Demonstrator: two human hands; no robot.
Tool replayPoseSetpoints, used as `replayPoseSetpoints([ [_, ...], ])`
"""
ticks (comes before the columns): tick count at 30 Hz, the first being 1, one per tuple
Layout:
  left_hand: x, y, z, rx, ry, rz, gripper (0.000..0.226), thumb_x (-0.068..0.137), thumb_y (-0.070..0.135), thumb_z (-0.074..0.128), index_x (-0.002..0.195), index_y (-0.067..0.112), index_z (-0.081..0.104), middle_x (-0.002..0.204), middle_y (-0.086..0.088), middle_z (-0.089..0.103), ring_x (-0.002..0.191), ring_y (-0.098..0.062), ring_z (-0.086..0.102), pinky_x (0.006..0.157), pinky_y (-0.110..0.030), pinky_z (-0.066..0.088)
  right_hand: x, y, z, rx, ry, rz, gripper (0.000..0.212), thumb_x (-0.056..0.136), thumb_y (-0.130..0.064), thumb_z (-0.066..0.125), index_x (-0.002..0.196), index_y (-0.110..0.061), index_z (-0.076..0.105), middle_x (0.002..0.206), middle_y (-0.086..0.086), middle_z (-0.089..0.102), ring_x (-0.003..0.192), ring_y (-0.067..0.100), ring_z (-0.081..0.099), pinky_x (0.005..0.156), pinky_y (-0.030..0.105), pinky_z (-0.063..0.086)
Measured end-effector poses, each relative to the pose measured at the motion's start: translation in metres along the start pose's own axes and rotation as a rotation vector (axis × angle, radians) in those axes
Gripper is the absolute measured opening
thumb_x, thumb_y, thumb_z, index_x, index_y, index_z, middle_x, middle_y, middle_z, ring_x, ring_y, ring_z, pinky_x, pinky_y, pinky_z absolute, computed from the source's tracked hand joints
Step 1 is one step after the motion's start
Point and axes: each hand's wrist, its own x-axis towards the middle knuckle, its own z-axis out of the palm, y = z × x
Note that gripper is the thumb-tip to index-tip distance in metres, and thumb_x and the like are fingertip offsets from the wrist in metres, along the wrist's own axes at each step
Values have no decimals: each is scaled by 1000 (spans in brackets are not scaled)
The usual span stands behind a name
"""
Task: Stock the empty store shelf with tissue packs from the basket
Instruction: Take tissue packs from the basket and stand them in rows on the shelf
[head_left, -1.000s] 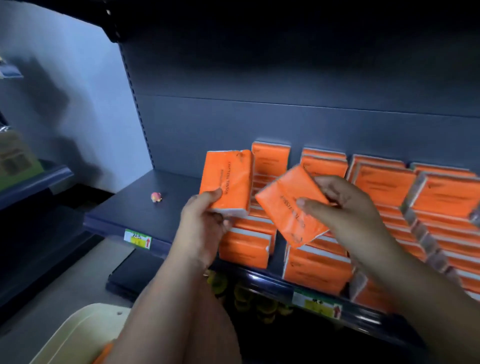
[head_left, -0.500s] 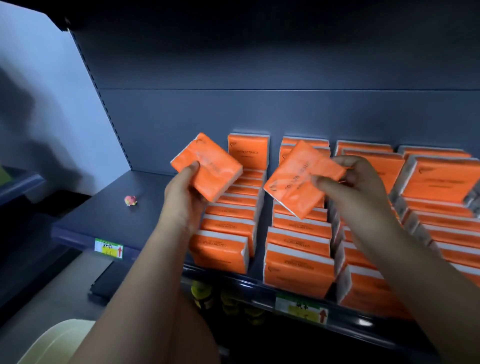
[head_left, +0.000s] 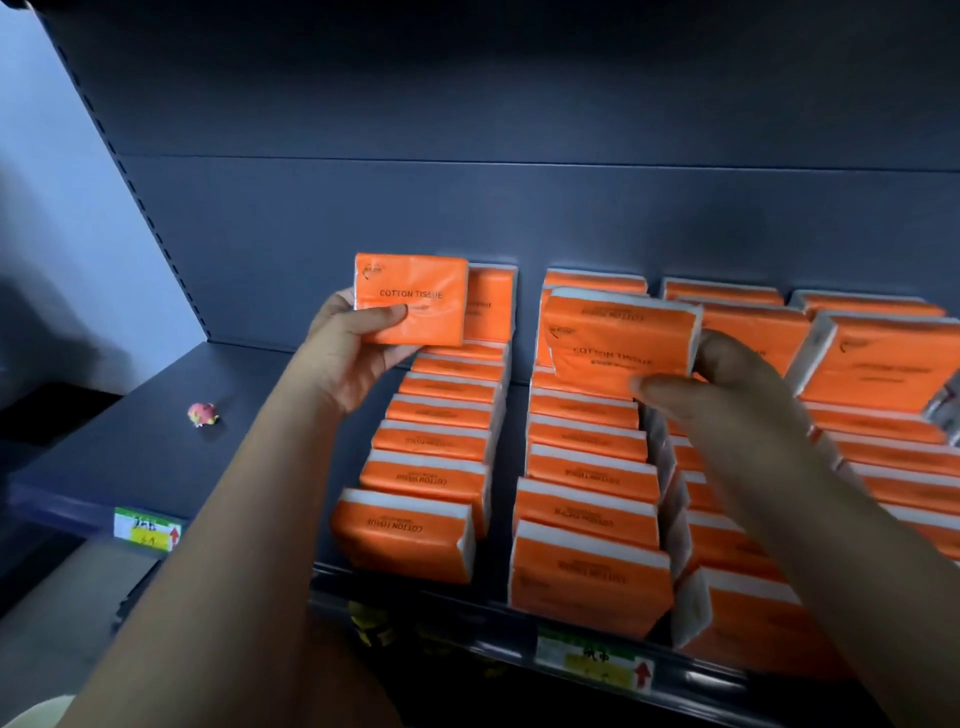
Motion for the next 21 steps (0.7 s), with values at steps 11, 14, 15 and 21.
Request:
replayPoseSetpoints([
  [11,21,-27,0,422,19,173,34,90,18,80,116,16,58,121,-4,72,110,-20,72,90,-39,59,5,4,24,-51,-13,8,26,85,-10,81,107,-22,73,96,-11,79,82,2,75,59,12,55],
  [14,23,-30,-3,509,49,202,19,91,14,79,107,19,70,109,3,72,97,-6,73,84,-26,54,5,5,26,-53,34,-9,41,81,-13,86,113,-26,64,101,-6,79,87,9,77,73,28,58],
  [15,24,-30,-4,535,40,204,17,91,14,78,105,21,71,106,3,71,95,-5,73,84,-26,54,5,5,27,-42,48,-9,46,80,-13,86,115,-25,60,101,-4,79,88,11,77,75,32,59],
  [21,32,-26,-4,629,40,192,20,91,17,79,110,17,71,98,8,68,91,-7,70,79,-25,51,1,2,33,-12,42,4,43,82,-15,86,114,-24,57,100,-4,79,86,12,78,77,38,61],
])
